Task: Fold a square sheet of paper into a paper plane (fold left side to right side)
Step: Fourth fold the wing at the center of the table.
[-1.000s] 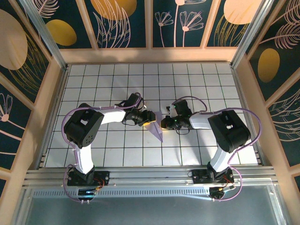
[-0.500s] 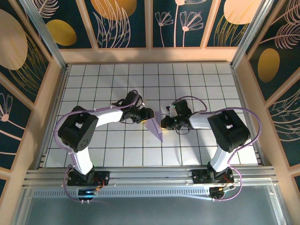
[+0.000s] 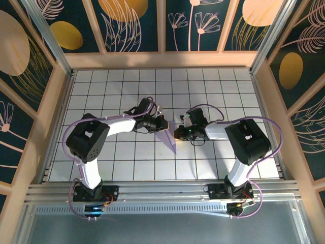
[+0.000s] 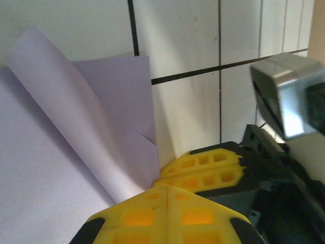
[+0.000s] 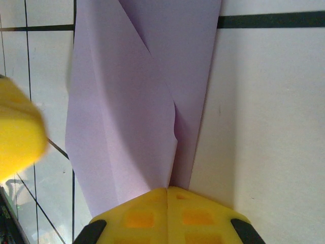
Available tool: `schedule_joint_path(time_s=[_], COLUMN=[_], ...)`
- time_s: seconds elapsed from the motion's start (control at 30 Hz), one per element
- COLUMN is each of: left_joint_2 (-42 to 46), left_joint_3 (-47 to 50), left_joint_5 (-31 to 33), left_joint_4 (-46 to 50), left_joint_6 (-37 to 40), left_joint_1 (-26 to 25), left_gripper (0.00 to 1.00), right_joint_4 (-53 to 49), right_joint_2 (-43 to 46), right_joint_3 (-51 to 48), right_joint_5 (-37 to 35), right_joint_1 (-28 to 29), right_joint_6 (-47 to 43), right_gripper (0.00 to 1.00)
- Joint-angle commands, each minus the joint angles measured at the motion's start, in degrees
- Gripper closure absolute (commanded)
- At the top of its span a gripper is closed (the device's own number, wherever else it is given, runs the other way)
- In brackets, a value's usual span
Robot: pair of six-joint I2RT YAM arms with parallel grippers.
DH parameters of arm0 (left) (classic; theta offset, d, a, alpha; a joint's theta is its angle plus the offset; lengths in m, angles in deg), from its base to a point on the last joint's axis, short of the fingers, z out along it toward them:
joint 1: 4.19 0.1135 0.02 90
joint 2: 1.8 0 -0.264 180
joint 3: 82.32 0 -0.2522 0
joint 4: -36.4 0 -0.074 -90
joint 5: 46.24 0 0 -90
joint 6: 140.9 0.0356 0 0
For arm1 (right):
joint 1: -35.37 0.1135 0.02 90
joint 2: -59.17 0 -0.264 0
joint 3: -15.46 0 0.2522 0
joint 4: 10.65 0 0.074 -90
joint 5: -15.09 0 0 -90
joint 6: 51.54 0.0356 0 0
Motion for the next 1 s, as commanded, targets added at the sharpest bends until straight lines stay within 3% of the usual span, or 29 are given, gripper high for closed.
schedule_joint_path(time_s=[0.0,0.97], left_joint_2=[-2.73,-7.06], left_joint_3=[-1.83,0.16], left_joint_5=[-1.08,5.04], left_joint_4=[-0.80,3.12], left_joint_6=[-0.31,1.23], left_joint_1=[-0.27,-0.32], left_gripper=[0.97,0.98], right_joint_4=[-6.73,-8.83], right_joint_2=[-2.75,-3.54], right_joint_3=[-0.83,-0.06], right_joint_5=[-6.71,-7.96], right_joint_1=[0.03,0.34], right_joint_6=[-1.61,-2.40], right_gripper=[1.00,1.00])
